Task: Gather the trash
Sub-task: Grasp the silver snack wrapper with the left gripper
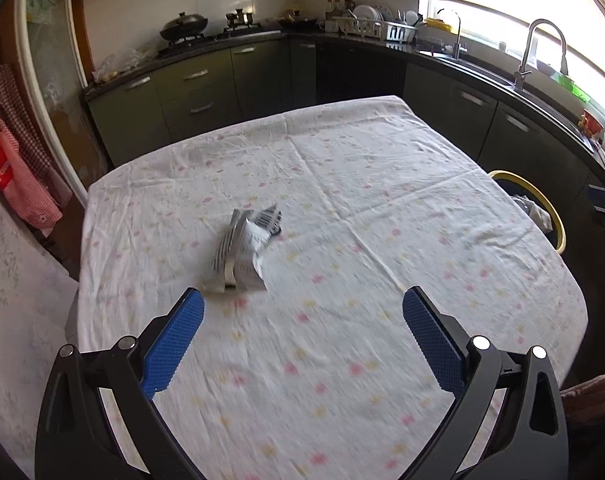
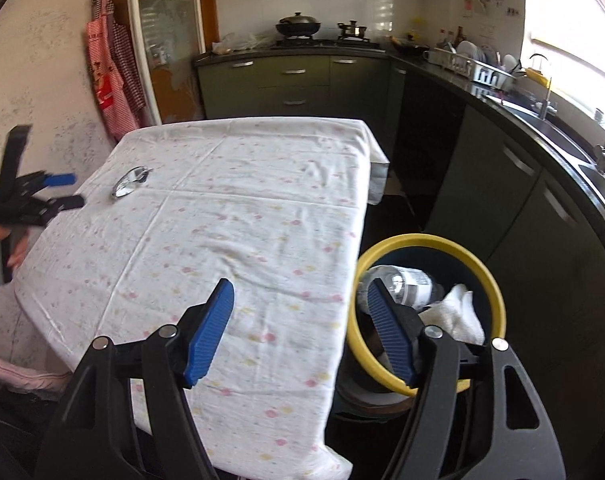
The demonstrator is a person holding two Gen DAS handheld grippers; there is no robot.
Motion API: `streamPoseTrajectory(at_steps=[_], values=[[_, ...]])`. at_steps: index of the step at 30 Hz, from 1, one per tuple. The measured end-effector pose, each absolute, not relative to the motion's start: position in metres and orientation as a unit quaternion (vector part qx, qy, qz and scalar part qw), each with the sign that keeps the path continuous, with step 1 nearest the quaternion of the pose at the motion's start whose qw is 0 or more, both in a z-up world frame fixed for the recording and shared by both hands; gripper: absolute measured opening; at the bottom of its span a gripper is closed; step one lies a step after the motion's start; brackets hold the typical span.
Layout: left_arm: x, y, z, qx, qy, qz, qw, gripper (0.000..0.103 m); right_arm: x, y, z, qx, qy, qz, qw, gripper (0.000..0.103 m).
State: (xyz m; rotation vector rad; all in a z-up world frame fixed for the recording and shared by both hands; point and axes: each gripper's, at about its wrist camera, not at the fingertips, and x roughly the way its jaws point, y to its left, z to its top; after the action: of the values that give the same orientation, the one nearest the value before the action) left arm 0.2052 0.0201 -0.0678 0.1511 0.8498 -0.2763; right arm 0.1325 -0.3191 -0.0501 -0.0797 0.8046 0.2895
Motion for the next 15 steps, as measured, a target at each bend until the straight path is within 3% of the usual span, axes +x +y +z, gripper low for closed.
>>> streamPoseTrajectory(at_steps=[6,15], values=[[0.273,0.040,-0.098,0.059,0.459,-0.141,0.875,0.098,0.136,-0.306,-0.057,-0.040,0.407,0.150,0.900,0.066],[0.313,0.042,-0.133,0.062,0.497,-0.140,0.854,0.086,0.144,-0.299,-0.066,-0.037,0.415,0.157,0.895,0.069]])
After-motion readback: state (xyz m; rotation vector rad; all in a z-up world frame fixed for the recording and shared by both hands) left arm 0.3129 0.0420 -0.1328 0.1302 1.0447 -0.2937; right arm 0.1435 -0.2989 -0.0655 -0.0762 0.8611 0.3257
